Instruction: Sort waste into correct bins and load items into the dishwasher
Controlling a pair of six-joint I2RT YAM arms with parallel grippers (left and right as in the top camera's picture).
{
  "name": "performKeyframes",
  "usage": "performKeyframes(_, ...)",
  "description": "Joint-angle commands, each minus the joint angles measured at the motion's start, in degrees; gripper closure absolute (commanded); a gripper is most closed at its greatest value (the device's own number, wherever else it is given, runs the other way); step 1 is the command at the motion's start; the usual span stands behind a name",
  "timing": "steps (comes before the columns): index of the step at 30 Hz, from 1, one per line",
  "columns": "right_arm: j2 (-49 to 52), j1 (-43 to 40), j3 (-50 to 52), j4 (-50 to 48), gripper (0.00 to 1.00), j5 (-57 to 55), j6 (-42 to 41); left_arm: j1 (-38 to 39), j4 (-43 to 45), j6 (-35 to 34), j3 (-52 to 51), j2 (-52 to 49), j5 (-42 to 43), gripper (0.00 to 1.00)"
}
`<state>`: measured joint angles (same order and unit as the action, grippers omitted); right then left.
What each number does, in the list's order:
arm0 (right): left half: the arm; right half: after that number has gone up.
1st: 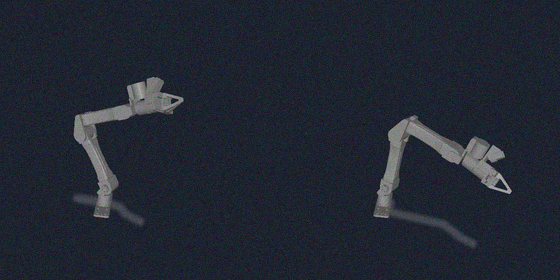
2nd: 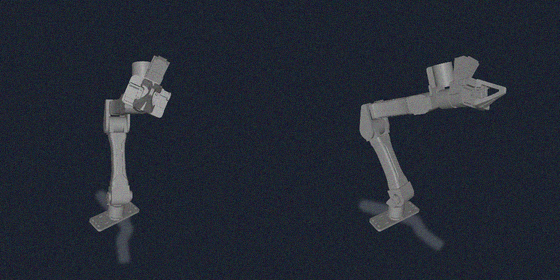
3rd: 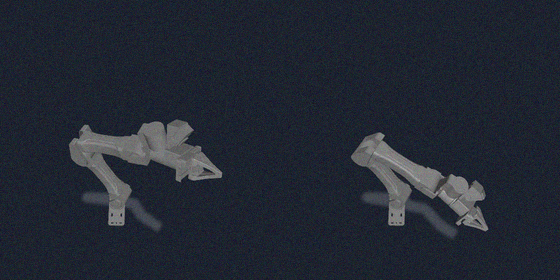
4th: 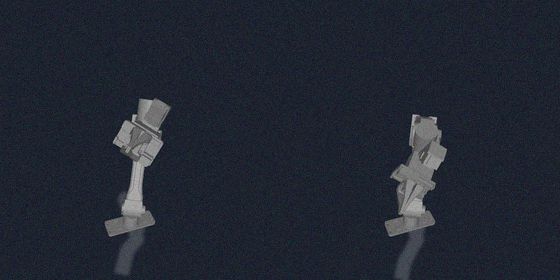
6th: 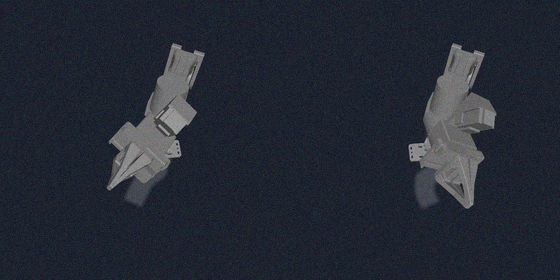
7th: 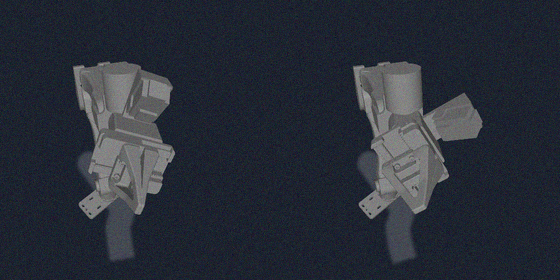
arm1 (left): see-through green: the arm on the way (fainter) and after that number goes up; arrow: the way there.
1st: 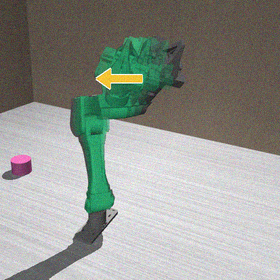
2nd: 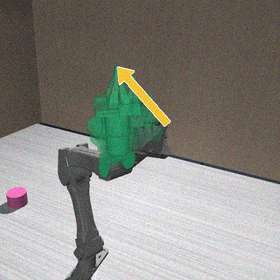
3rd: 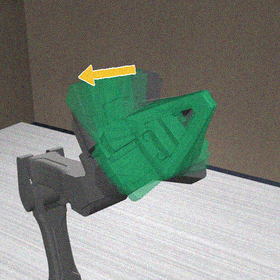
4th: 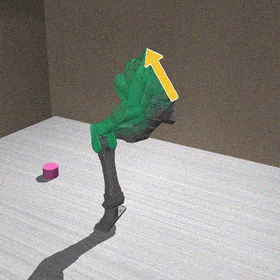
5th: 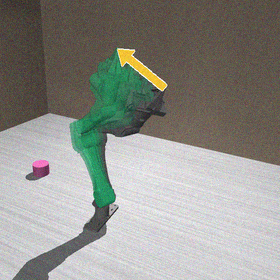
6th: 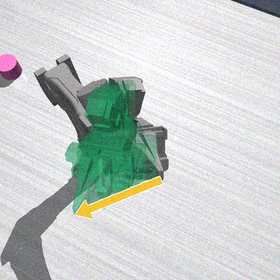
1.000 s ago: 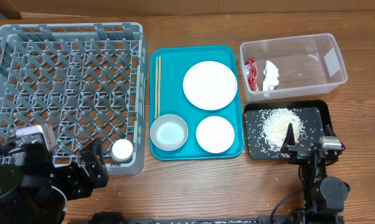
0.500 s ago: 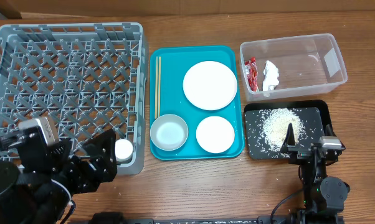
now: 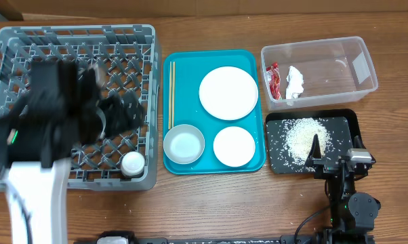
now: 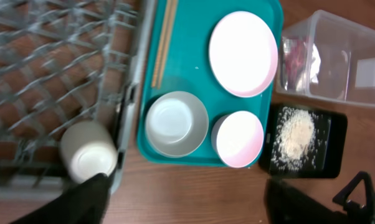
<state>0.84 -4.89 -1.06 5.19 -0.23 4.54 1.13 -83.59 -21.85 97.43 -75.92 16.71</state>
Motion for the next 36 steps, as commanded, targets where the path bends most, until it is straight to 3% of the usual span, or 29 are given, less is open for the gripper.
performKeyframes(1,-0.5,-0.1,0.6,-0.4,0.00,-0.1,0.2,3.8,2.1,2.6,0.2,-6.1,4.2,0.26)
performKeyframes(5,-0.5,-0.1,0.6,-0.4,0.00,-0.1,0.2,12.6,3.6,0.7,0.2,-14.5,-10.2,0.24)
performKeyframes(9,-0.5,-0.1,0.6,-0.4,0.00,-0.1,0.2,19.3,6.4,-0.2,0.2,-23.1,-16.7,0.22)
performKeyframes(10,-0.5,-0.1,0.6,-0.4,0.00,-0.1,0.2,20.4,7.5,-3.3,0.2,-27.3,-19.6,0.25)
performKeyframes(18,-0.5,-0.1,0.6,-0.4,0.00,-0.1,0.2,19.6,16.3,-5.6,0.2,-40.7,-20.9,0.34)
performKeyframes(22,-0.5,-0.1,0.6,-0.4,0.00,-0.1,0.2,19.4,21.1,-5.2,0.2,-43.8,-22.2,0.33)
performKeyframes(28,-0.5,-0.1,0.6,-0.4,0.00,-0.1,0.2,19.4,26.7,-4.9,0.2,-46.9,-30.8,0.34)
performKeyframes(36,-0.5,-0.1,0.6,-0.4,0.00,-0.1,0.2,19.4,31.2,-3.4,0.2,-49.7,-27.1,0.44)
